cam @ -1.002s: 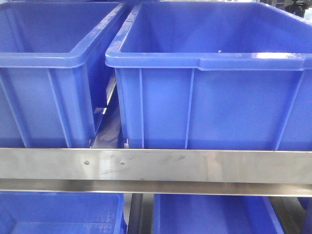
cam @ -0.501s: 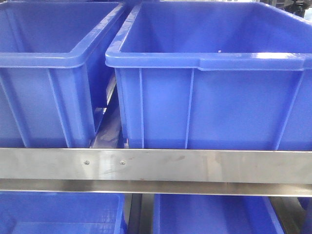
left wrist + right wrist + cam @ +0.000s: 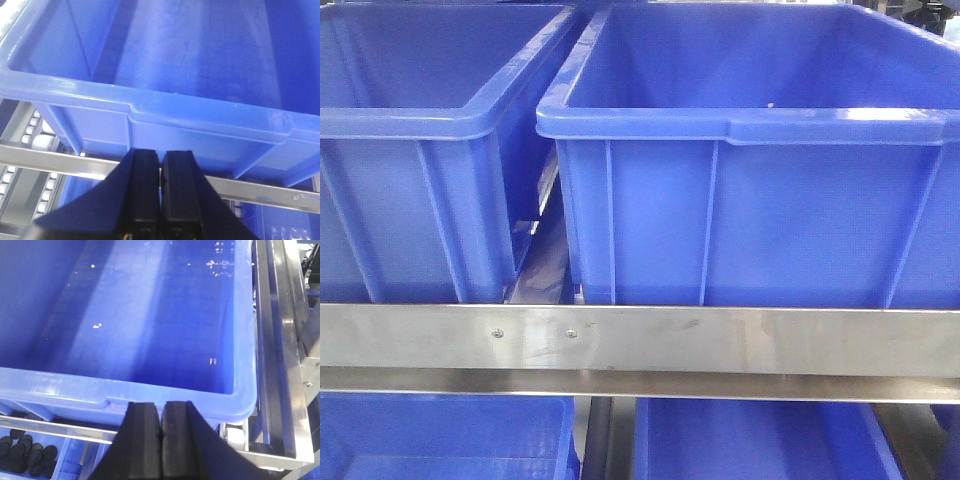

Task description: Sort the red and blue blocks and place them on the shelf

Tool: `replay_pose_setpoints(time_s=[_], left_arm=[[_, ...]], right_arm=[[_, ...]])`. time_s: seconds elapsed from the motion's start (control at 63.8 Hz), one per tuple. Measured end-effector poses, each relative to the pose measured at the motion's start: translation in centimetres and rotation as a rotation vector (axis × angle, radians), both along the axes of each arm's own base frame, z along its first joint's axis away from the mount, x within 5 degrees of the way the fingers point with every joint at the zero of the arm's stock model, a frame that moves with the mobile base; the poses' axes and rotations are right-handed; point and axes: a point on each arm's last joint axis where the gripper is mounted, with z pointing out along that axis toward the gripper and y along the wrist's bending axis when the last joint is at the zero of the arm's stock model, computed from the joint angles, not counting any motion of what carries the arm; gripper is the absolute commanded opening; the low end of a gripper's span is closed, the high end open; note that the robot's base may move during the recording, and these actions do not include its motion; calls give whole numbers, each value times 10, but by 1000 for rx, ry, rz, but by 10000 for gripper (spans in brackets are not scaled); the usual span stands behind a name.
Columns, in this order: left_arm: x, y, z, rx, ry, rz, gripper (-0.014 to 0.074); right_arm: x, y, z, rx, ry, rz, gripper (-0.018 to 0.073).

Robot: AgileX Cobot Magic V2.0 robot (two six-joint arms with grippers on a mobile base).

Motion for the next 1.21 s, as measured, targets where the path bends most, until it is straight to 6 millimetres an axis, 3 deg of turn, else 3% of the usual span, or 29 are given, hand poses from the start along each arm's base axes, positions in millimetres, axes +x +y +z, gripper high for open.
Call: replay_pose_setpoints(time_s=[0.407, 0.909, 1.206], left_arm=[[0, 0, 0, 0, 0, 0, 125], [0, 0, 0, 0, 0, 0, 125], [0, 0, 0, 3, 0, -1, 125]], right_arm=[[-24, -13, 3, 24, -136, -54, 57], [-66, -25, -92, 15, -244, -99, 57], [-78, -26, -125, 23, -290, -98, 57]])
